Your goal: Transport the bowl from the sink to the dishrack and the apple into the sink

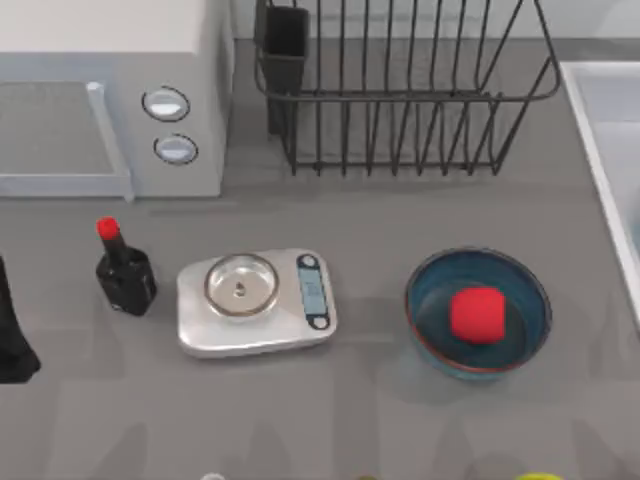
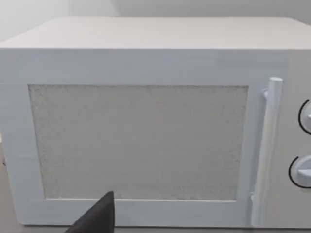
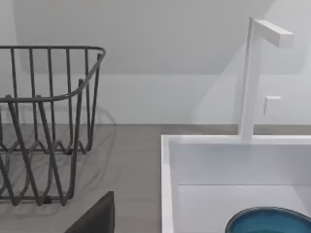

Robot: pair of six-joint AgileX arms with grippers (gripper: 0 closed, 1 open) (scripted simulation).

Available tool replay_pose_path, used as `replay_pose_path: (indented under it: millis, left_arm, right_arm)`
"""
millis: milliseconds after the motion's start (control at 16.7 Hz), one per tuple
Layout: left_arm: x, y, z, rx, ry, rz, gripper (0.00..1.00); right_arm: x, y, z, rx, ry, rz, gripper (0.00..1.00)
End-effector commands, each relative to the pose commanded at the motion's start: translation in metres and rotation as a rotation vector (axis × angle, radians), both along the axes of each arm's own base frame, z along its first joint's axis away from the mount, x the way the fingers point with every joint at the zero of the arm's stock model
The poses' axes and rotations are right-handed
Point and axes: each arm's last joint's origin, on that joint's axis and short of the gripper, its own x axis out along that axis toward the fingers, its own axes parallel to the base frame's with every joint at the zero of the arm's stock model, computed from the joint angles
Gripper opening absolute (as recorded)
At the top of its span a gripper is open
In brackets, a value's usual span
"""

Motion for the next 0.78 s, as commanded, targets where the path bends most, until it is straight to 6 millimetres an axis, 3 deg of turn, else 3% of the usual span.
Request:
replay_pose_path:
  millis: [180, 360, 600, 780]
  left_arm:
    - [0.0, 0.0, 0.0, 0.0, 0.0, 0.0, 1.0]
    - [0.0, 0.0, 0.0, 0.0, 0.0, 0.0, 1.0]
    - [0.0, 0.0, 0.0, 0.0, 0.0, 0.0, 1.0]
    - [0.0, 0.0, 0.0, 0.0, 0.0, 0.0, 1.0]
  right_arm:
    - [0.0, 0.0, 0.002, -0.002, 0.006, -0.002, 1.0]
    - [0.001, -0.002, 0.019, -0.015, 0.057, -0.015, 1.0]
    - [0.015, -0.007, 0.064, -0.046, 0.207, -0.047, 1.0]
    - [0.042, -0.014, 0.105, -0.07, 0.362, -0.073, 1.0]
